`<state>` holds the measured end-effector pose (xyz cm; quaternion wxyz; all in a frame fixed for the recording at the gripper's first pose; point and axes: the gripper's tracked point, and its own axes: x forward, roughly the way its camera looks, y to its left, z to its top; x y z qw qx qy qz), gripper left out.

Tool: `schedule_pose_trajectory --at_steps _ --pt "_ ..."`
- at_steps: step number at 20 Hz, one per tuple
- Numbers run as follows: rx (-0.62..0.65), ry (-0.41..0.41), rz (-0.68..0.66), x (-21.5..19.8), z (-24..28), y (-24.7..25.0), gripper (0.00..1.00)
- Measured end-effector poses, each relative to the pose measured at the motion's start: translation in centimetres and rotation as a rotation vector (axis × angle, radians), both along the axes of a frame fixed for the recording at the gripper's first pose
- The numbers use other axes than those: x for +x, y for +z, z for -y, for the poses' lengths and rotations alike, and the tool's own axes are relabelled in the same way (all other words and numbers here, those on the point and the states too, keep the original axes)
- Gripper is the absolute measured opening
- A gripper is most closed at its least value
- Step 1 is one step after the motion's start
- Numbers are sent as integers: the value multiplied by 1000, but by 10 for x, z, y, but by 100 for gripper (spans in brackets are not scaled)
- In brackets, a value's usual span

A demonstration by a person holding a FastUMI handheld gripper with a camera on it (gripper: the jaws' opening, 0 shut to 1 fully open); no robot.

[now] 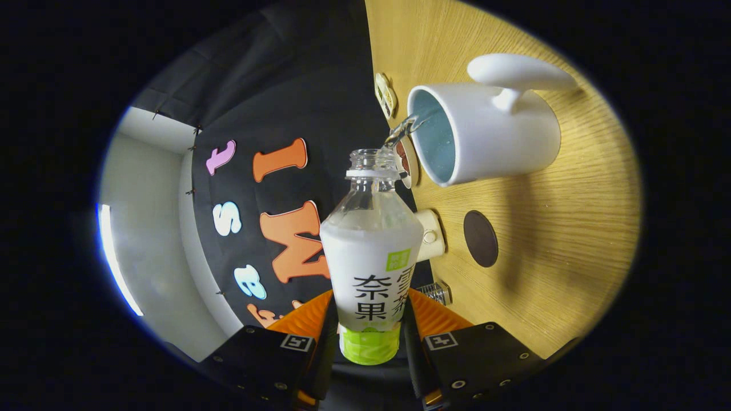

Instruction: Take the bottle from table, then pour the juice into the cup, finally place the bottle on the coaster

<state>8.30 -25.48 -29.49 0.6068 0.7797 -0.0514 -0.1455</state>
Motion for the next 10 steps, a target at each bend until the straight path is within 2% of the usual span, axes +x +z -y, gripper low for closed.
schedule_pose_trajectory --at_steps 10 --pt "56 4 15 4 -1 8 56"
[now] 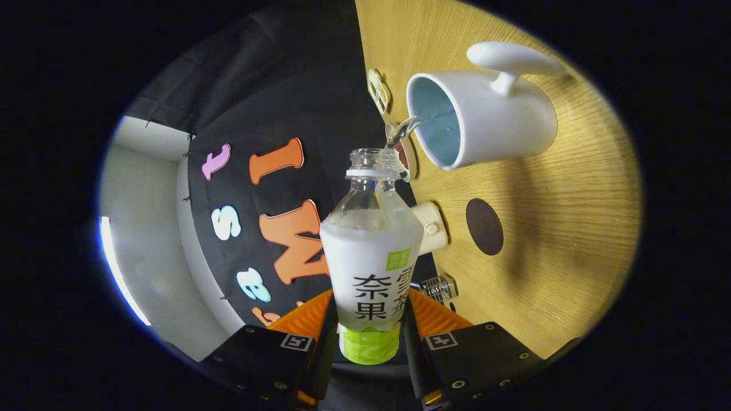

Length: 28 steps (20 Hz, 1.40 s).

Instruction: Take the bottle from table, then pour the juice into the cup, finally place the bottle on the coaster

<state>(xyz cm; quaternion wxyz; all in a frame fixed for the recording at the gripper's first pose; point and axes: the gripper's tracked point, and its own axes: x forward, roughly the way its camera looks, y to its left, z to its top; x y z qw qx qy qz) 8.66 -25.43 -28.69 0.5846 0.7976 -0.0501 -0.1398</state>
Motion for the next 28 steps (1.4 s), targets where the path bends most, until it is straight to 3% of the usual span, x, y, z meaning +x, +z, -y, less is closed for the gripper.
schedule_pose_trajectory --at_steps 28 --pt "195 -120 94 2 22 14 56"
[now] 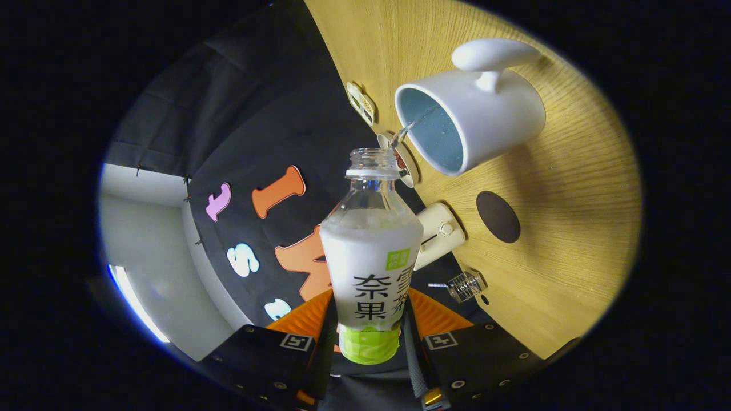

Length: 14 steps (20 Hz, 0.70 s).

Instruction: Take the bottle from table, then pour the juice into the cup, finally place the bottle on the coaster

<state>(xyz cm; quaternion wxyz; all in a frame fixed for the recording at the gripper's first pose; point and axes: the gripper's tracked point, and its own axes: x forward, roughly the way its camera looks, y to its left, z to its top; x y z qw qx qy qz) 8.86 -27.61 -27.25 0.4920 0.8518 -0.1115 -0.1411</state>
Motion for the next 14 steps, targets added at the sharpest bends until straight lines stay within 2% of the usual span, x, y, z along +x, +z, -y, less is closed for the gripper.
schedule_pose_trajectory --at_steps 14 --pt "88 -47 57 3 9 10 57"
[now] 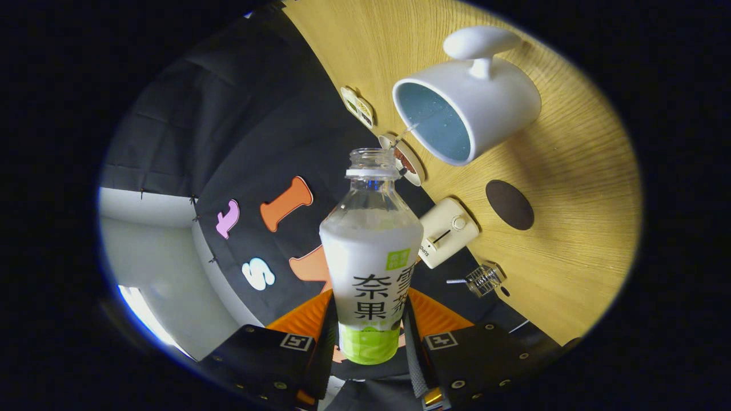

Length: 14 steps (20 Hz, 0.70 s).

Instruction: Take the bottle from table, then pour the juice into the cup, finally place the bottle on the coaster

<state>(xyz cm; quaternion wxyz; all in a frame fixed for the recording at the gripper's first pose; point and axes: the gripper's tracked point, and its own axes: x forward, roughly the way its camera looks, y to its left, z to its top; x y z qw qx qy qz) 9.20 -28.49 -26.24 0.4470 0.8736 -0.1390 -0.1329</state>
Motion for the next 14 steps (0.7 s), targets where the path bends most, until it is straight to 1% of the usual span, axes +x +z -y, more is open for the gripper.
schedule_pose_trajectory --at_steps 9,14 --pt "68 -48 25 -8 11 3 57" --pt "83 -43 31 -5 8 4 57"
